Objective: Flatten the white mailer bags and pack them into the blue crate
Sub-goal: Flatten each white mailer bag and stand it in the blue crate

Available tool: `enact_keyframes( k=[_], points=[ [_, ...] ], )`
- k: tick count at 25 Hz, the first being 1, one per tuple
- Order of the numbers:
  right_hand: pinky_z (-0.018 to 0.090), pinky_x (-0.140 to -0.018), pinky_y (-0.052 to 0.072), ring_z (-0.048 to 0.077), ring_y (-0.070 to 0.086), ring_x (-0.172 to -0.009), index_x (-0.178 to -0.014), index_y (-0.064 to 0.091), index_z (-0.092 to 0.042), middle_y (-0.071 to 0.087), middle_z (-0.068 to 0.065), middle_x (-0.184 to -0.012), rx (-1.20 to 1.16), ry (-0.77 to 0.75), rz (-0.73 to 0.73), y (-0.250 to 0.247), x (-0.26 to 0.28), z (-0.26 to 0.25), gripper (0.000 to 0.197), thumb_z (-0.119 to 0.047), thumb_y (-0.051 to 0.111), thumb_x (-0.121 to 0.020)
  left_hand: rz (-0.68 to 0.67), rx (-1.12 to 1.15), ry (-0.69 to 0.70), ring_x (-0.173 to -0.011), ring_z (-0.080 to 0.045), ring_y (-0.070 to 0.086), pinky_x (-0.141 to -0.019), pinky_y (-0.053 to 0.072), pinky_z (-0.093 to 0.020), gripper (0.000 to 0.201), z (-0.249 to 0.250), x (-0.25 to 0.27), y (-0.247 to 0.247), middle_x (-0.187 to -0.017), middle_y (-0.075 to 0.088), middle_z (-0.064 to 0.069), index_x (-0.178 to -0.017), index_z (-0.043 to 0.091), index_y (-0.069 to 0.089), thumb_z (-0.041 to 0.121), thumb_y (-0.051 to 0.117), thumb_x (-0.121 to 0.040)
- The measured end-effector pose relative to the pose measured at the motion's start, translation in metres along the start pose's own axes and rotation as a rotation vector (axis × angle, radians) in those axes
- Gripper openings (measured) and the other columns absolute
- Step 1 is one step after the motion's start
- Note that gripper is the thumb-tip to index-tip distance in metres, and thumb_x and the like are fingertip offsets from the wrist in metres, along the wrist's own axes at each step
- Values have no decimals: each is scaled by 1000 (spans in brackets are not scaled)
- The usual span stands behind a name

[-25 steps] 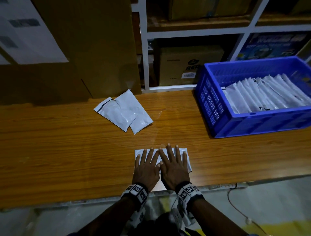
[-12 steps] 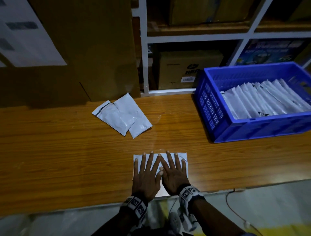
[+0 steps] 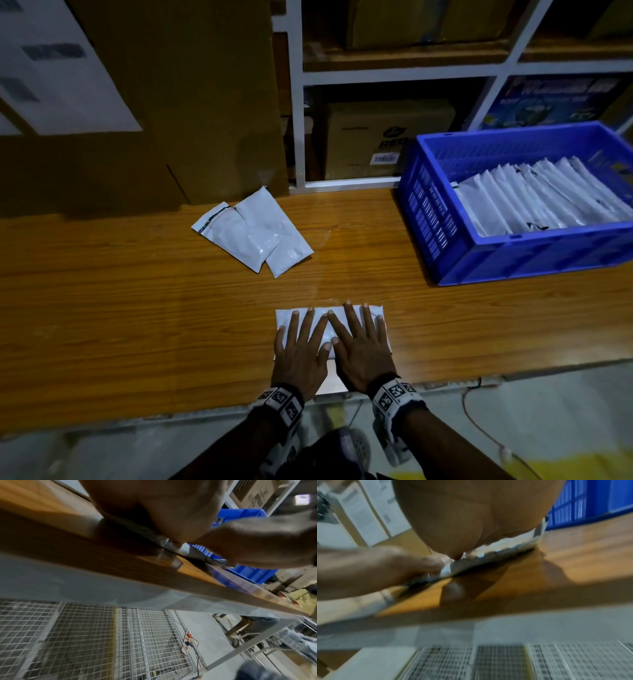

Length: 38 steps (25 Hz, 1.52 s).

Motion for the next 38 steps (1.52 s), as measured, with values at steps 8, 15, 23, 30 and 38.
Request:
enact_keyframes(
  k=[8, 15, 23, 30, 38],
  points=[
    [47, -117, -19, 20, -34, -144, -149, -21, -47, -32, -9, -158, -42, 5, -88, 12, -8, 5, 55, -48, 0, -98, 26, -34, 46, -154, -23, -10, -120, -2, -54, 60, -1, 0, 0, -168, -6, 3, -159, 38, 0, 56, 18, -105],
    [47, -116, -20, 19, -36, -143, -148, -21, -49, -36, -11, -155, -68, -25, -170, 7, -9, 6, 55, -46, 9, -102, 19, -33, -8, -154, -21, -12, -121, -6, -49, 58, 0, 0, 2, -167, -9, 5, -159, 38, -2, 47, 17, -105],
    [56, -118, 7, 33, 10, -148, -155, 11, -29, 24, 5, -157, 70, -47, -178, -38, -36, 3, 85, -42, 61, -87, -22, 28, -27, -154, -23, -9, -121, -9, -49, 60, 1, 2, -1, -165, -16, 7, -157, 40, -10, 56, 2, -100],
    [43, -93, 44, 32, 56, -107, -110, 66, -20, 58, 7, -114, 196, -134, 37, -97, -46, -13, 24, -22, 62, -86, 14, 140, -89, -148, -21, 8, -113, 17, -51, 80, 10, -15, -47, -166, 7, 6, -158, 33, 11, 55, 54, -94],
    [44, -77, 47, 33, 54, -100, -104, 60, -17, 57, 7, -114, 238, -257, 287, -112, -23, -11, 19, -28, 62, -87, 232, -106, 137, -135, -24, 40, -102, 37, -43, 43, 31, -26, -111, -147, 46, -1, -101, 26, 57, 20, 79, -65]
  ],
)
Point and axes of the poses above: each hand's wrist, its own x-axis away from the middle knuckle, its own y-axis out of the palm, z = x × y, the point moved 5 cm from there along -x, towards the middle knuckle
